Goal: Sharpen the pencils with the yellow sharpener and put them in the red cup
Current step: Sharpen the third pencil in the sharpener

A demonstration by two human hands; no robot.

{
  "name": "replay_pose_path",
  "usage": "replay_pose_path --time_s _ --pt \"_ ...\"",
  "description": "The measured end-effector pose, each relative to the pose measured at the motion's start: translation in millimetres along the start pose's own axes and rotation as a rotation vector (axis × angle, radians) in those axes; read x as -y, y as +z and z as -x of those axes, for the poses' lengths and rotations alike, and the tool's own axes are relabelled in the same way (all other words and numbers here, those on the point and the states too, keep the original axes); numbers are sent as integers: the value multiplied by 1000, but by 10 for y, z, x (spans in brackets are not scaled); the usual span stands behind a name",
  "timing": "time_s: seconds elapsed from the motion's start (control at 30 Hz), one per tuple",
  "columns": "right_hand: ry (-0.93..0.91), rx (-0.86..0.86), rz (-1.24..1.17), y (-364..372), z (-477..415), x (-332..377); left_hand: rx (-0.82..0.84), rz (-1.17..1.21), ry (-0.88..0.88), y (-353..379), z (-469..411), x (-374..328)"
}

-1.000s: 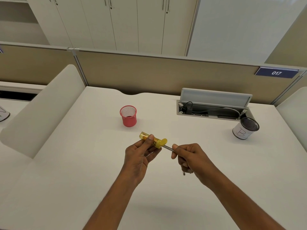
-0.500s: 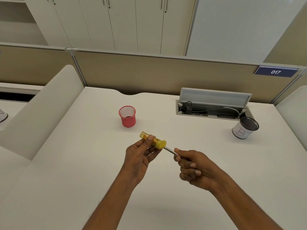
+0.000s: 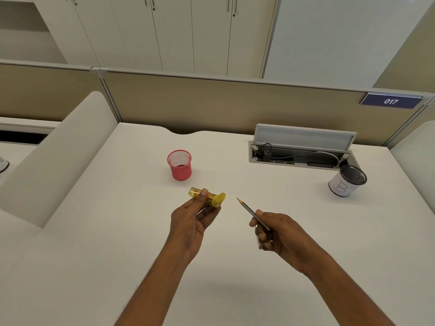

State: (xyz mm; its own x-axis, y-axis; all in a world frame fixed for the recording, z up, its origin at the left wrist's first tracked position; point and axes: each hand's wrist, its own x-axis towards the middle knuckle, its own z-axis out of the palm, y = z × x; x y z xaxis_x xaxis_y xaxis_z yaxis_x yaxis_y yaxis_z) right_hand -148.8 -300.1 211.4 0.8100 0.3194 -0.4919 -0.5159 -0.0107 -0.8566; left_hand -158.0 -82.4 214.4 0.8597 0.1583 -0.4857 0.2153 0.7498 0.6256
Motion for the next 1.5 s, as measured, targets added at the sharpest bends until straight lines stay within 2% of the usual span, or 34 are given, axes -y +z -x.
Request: replay_pose_path --time_s 0.27,0.53,0.63,0.9,1.1,1.33,1.5 --pt "-2 -211 40 0 -243 -325 -10 2 -40 24 -8 35" --pt "-93 -635 245 51 -718 -781 -13 -8 -79 44 -10 81" --pt "-87 -724 331 55 -874 -897 -14 -6 -85 39 -13 86" --pt "-50 -757 646 42 -1085 -1184 -13 -8 -94 31 -36 87" --pt "1 -776 1020 8 -1147 -1320 -5 -5 -98 36 -38 102" --pt "35 -778 1137 -23 -1198 -1410 -10 2 -101 42 -55 122" --pt "11 -780 1124 -26 -1233 -1467 -10 1 -96 41 -53 132"
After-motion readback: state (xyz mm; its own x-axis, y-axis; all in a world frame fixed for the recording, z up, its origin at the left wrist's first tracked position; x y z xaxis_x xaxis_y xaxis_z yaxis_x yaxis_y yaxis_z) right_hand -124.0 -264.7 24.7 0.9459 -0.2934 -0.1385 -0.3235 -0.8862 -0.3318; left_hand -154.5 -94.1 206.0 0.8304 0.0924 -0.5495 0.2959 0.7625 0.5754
